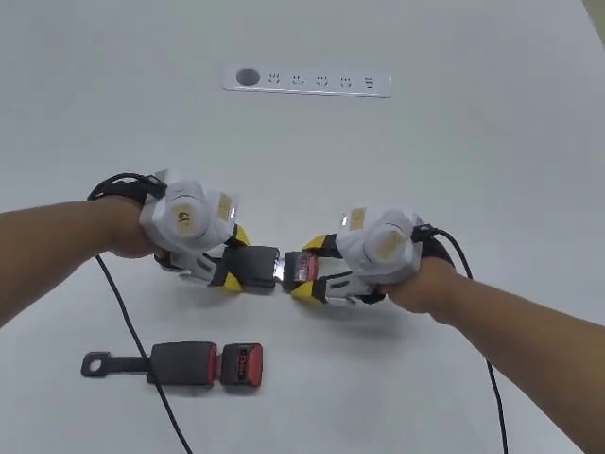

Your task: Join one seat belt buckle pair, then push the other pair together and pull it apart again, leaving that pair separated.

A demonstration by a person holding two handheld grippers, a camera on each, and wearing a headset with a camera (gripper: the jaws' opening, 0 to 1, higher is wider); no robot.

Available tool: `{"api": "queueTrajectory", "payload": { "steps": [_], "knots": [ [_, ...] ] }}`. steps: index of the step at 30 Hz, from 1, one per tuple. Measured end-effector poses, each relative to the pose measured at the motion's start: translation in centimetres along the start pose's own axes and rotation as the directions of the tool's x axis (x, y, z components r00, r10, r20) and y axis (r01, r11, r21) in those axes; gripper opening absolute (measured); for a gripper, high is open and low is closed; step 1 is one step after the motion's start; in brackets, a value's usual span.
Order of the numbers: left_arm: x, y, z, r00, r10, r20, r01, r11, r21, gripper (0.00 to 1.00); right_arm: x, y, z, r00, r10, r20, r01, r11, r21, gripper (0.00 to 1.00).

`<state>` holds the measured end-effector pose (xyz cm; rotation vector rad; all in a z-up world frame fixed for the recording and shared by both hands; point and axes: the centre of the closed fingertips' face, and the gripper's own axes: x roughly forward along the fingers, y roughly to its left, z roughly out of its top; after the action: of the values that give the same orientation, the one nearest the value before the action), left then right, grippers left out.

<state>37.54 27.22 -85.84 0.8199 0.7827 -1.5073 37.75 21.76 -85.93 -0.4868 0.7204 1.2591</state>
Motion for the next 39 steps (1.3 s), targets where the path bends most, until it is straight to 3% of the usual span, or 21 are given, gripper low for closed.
{"api": "queueTrajectory", "payload": {
  "steps": [13,39],
  "knots": [
    [0.08,0.12,0.0,1.0,0.001,-0.009,-0.001,1.0,-0.002,0.33,0.05,-0.05,-0.29,0.9991,-0.018,-0.039,0.018,1.0,-0.015,0.35],
    [0.2,0.25,-0.28,1.0,0.002,-0.001,-0.002,1.0,-0.014,0.33,0.05,-0.05,-0.3,0.9995,-0.015,-0.027,0.015,1.0,-0.02,0.35]
  ]
}}
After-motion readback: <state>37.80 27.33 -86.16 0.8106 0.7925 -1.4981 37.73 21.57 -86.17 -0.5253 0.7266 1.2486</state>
